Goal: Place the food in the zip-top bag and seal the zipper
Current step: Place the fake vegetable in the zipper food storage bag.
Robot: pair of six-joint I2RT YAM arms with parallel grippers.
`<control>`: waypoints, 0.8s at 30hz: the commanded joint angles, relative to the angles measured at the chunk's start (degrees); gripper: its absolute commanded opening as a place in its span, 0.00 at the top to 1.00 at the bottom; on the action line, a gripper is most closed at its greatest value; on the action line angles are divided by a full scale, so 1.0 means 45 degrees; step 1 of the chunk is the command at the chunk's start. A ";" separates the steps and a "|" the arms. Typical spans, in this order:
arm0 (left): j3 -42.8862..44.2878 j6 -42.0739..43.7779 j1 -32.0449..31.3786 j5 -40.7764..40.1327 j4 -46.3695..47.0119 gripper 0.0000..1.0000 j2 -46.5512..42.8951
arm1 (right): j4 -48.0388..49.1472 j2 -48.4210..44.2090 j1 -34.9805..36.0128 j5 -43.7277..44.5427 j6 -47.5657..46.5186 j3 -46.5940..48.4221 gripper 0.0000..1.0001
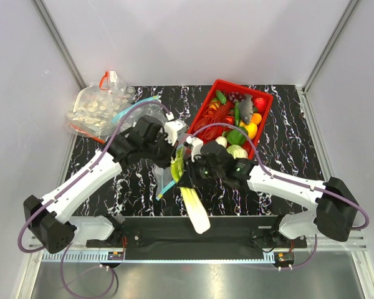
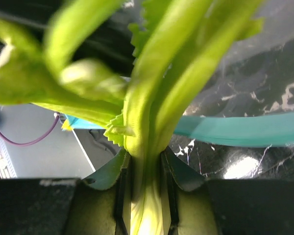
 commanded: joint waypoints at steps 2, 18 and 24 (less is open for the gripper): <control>0.0137 0.0423 -0.0015 0.0579 0.0527 1.00 -0.0734 | -0.0233 0.0162 -0.0381 -0.0011 0.0838 0.0485 0.91; 0.0195 0.0951 -0.0561 -0.0552 -0.0079 1.00 -0.0832 | -0.0837 0.1177 -0.1807 -0.1242 0.1346 0.1481 0.92; 0.0527 0.0697 -0.0581 -0.2155 -0.0393 1.00 -0.1104 | -0.0624 0.1373 -0.2530 -0.1613 0.1717 0.0917 0.92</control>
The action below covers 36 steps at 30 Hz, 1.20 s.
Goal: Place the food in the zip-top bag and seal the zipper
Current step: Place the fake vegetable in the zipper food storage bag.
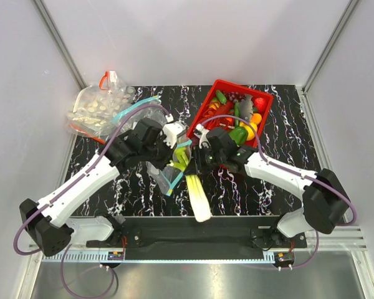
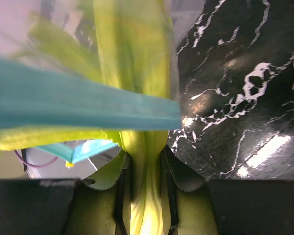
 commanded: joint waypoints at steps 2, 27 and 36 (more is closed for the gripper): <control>0.0523 -0.0051 -0.0115 -0.0897 -0.0038 1.00 -0.0784 | 0.0611 -0.0021 -0.0417 -0.0400 0.0562 -0.0047 0.93; 0.0660 -0.0930 -0.1305 -0.3614 -0.0136 1.00 -0.0063 | 0.0630 0.0291 -0.0671 -0.0399 0.2102 0.0792 0.94; -0.0472 -0.1008 -0.1814 -0.1644 0.1504 1.00 -0.0237 | 0.1530 0.0895 -0.0652 -0.0811 0.4233 0.2118 0.82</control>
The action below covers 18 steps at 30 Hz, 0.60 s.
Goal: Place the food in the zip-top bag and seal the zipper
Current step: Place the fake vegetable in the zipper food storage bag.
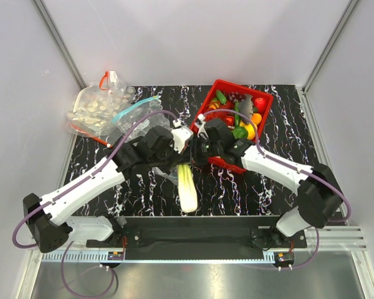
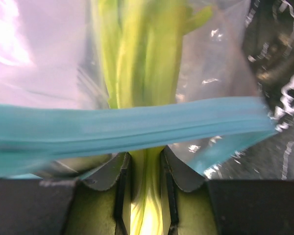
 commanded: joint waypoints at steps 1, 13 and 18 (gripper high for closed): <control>-0.0385 -0.0187 -0.0148 0.1365 0.1441 1.00 -0.0433 | 0.0812 0.0589 -0.0147 -0.0174 0.1198 0.1284 0.82; -0.1108 -0.0070 -0.0109 0.2446 0.1737 1.00 -0.1020 | 0.1259 0.2117 -0.0284 -0.0565 -0.0108 0.2361 0.69; -0.0837 0.0125 0.0028 0.2363 0.1447 1.00 -0.0065 | 0.1083 0.2077 -0.0264 0.0216 -0.0754 0.1522 0.61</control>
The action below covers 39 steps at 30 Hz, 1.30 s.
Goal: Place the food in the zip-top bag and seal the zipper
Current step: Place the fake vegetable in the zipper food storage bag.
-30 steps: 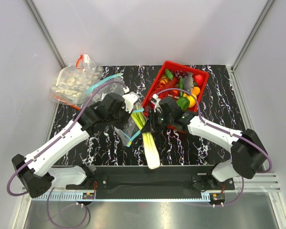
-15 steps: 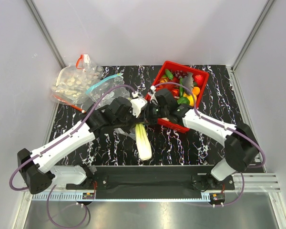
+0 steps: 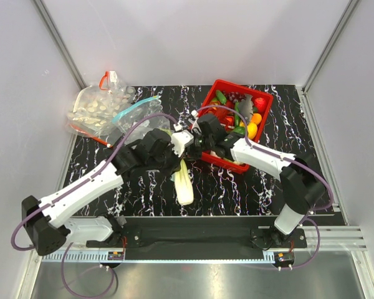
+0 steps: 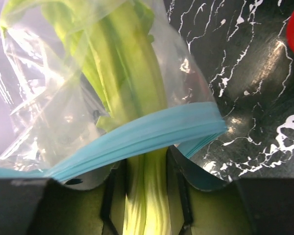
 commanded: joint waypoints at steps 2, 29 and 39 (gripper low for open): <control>0.0900 0.0169 -0.0020 0.0755 -0.0168 1.00 0.1234 | 0.0723 -0.0036 0.0042 0.0660 -0.0643 -0.0558 0.67; 0.0394 -0.1002 -0.0001 0.0816 0.0493 1.00 0.4851 | 0.3910 -0.3509 0.1193 0.3511 -0.1501 -0.6848 0.18; 0.0764 -0.1081 0.0018 0.0757 0.0572 1.00 0.4969 | 0.3929 -0.6986 0.2286 0.3374 -0.1873 -1.0033 0.05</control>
